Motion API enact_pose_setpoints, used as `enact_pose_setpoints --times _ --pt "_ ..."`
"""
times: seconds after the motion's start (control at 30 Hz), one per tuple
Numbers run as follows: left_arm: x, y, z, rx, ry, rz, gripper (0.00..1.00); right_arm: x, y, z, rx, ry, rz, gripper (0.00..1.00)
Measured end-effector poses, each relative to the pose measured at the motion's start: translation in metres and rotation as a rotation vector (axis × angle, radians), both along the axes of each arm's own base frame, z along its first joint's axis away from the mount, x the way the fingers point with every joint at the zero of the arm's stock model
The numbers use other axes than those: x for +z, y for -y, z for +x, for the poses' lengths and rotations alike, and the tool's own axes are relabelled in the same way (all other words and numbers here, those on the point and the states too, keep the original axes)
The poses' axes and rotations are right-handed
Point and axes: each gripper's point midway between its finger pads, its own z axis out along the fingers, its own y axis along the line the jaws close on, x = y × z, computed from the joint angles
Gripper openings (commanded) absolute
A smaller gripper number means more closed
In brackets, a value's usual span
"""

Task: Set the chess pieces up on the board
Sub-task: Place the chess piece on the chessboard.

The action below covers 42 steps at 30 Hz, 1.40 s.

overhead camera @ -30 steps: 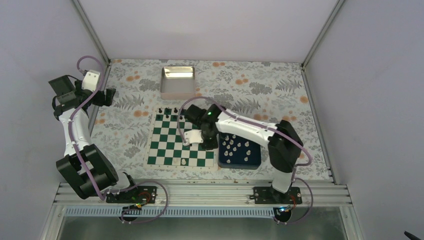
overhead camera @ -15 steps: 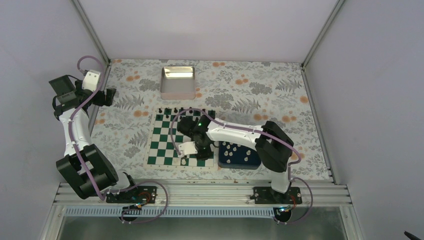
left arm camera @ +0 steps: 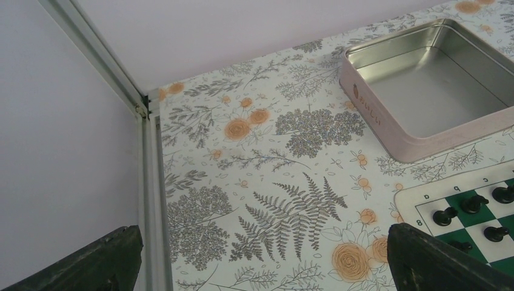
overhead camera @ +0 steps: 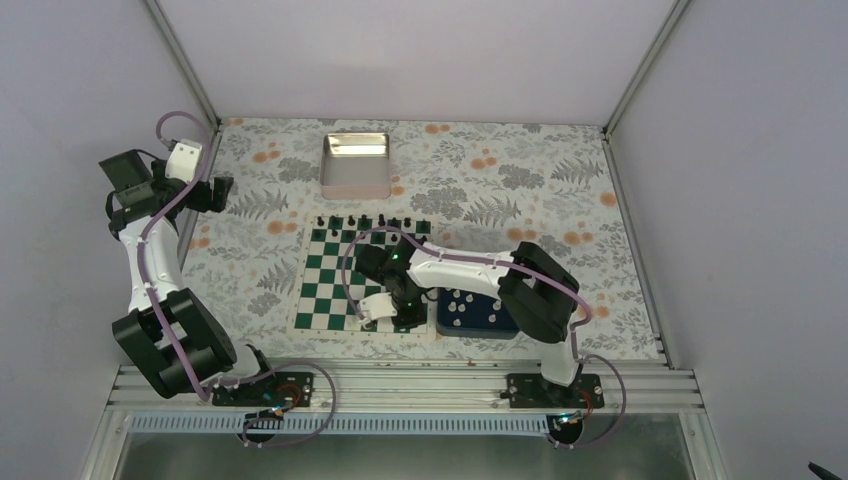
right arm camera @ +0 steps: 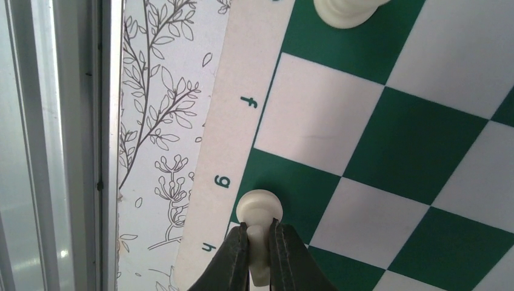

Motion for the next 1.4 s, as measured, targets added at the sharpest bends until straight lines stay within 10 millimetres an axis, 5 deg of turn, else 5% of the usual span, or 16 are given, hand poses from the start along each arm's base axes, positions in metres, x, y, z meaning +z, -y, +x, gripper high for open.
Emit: enact_pose_setpoints --times 0.8,1.03,1.13,1.27,1.4 --pt "-0.003 0.0 -0.001 -0.001 -0.006 -0.001 1.0 -0.008 0.0 0.001 -0.002 0.0 -0.009 0.09" --pt "-0.003 0.0 -0.001 -0.001 -0.006 0.0 1.0 -0.009 0.0 0.003 -0.005 0.01 -0.011 0.43" --pt "-0.003 0.0 -0.001 -0.001 -0.006 0.0 1.0 -0.008 0.001 0.005 -0.01 0.017 -0.013 0.47" --pt "-0.003 0.0 -0.001 -0.001 -0.006 0.0 1.0 0.007 0.003 0.01 -0.031 0.034 0.013 0.47" --pt "-0.003 0.0 -0.001 -0.001 -0.006 0.0 1.0 0.051 0.013 0.031 -0.098 0.099 0.097 0.47"
